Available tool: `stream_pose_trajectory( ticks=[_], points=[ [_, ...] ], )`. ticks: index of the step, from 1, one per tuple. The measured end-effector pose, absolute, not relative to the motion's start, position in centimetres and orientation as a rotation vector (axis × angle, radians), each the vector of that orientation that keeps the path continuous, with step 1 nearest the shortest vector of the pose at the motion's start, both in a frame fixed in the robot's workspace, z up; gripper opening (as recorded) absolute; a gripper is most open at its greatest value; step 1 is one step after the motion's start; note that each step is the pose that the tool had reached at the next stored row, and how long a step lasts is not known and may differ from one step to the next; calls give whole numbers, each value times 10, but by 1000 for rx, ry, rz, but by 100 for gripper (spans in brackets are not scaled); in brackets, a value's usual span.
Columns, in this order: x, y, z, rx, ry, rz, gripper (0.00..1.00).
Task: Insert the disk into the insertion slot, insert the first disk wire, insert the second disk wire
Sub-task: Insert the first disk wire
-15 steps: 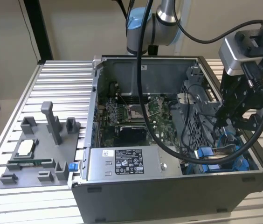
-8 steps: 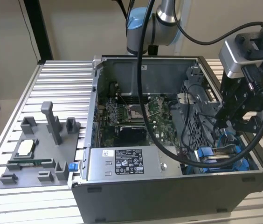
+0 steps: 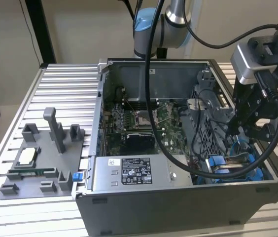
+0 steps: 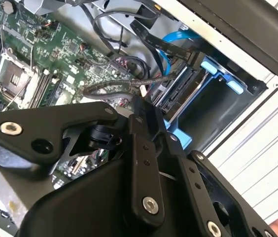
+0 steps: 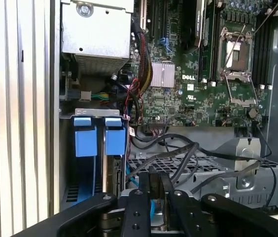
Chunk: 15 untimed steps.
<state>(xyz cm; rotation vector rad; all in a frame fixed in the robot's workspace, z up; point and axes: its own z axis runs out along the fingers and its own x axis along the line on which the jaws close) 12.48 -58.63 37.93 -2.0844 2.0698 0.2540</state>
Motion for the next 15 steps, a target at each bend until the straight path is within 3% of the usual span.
stream_pose_trajectory(
  ticks=[15],
  points=[
    [125,-586,379,-2083,2069,256,0]
  ],
)
